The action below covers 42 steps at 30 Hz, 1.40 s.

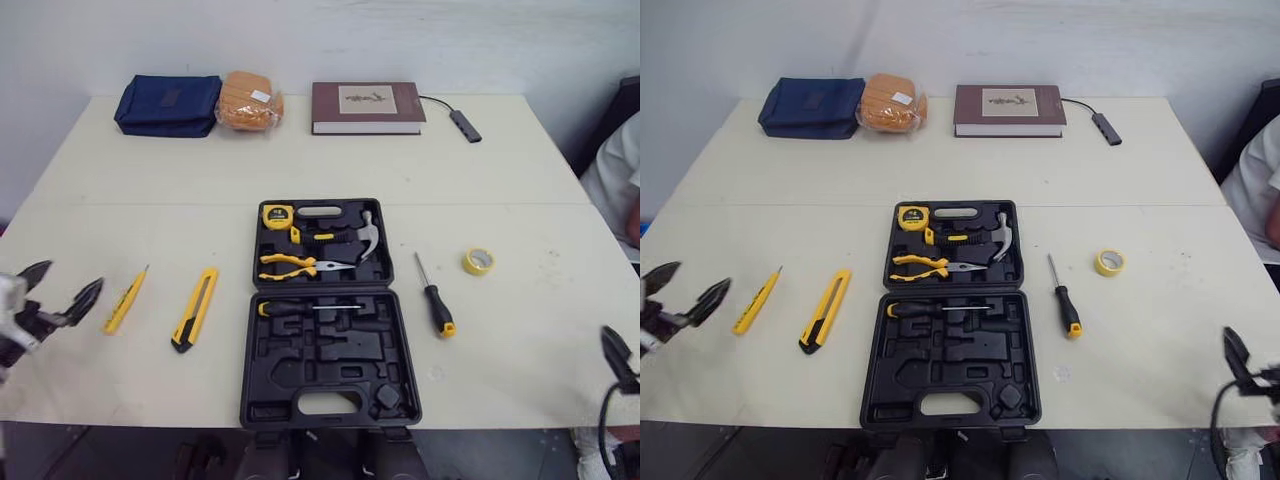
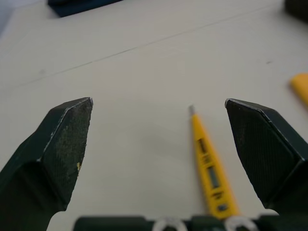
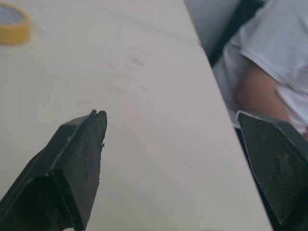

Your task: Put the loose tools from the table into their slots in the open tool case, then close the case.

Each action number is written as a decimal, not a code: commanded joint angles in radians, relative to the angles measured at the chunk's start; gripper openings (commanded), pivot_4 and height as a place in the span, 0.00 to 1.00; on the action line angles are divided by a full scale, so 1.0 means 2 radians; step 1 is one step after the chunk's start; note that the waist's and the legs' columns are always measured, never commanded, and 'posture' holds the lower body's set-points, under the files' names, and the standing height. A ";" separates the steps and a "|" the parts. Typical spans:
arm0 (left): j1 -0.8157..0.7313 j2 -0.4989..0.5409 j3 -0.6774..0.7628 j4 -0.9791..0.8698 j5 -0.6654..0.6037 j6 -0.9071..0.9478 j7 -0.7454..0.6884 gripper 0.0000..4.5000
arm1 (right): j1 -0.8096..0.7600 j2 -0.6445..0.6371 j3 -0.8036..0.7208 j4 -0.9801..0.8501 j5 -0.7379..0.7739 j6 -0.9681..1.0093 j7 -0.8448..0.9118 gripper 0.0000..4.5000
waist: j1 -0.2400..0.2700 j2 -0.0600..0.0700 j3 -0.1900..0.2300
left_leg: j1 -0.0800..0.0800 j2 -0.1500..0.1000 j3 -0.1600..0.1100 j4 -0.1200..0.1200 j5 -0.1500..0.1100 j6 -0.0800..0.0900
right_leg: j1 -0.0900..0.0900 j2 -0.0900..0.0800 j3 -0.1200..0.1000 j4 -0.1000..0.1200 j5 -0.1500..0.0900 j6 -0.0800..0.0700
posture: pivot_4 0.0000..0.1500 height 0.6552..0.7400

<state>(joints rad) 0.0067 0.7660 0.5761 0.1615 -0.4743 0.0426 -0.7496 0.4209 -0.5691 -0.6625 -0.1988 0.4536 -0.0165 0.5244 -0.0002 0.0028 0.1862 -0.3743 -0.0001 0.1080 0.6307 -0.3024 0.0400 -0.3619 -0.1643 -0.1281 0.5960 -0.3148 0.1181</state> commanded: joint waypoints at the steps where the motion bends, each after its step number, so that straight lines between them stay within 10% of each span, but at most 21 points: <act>1: -0.022 0.006 -0.024 -0.067 -0.026 0.028 -0.019 0.99 | -0.010 -0.017 0.018 -0.087 0.047 0.070 -0.003 1.00 | 0.001 0.000 0.000 | 0.000 0.000 0.000 0.000 0.000 0.000 | 0.000 0.000 0.000 0.000 0.000 0.000 | 1.00 1.00; 15: -0.089 0.044 -0.141 -0.266 -0.139 0.182 -0.135 0.99 | -0.108 -0.095 0.120 -0.262 0.218 0.459 -0.145 1.00 | 0.000 -0.001 0.000 | -0.001 0.000 0.000 0.000 0.002 0.002 | 0.000 0.002 -0.001 0.001 0.000 0.000 | 1.00 1.00; 38: -0.099 0.032 -0.229 -0.312 -0.129 0.198 -0.207 0.99 | -0.220 -0.073 0.211 -0.229 0.191 0.624 -0.227 1.00 | 0.006 -0.001 0.000 | -0.009 0.002 0.000 0.006 0.003 0.002 | -0.007 0.008 0.001 0.004 0.000 0.000 | 1.00 1.00; 42: -0.104 0.024 -0.227 -0.312 -0.133 0.195 -0.203 1.00 | -0.230 -0.070 0.212 -0.224 0.191 0.639 -0.214 0.72 | 0.007 -0.001 0.000 | -0.009 0.003 0.000 0.009 0.003 0.003 | -0.007 0.008 0.001 0.004 0.000 0.000 | 1.00 1.00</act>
<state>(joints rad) -0.1926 0.8216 0.1115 -0.4556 -0.7341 0.4448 -1.1557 -0.0346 -0.7179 -0.2399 -0.6401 0.8324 1.2435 0.0839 0.0129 0.0016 0.1871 -0.3926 0.0059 0.1086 0.6483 -0.2974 0.0460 -0.3755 -0.1484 -0.1256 0.6042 -0.3146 0.1171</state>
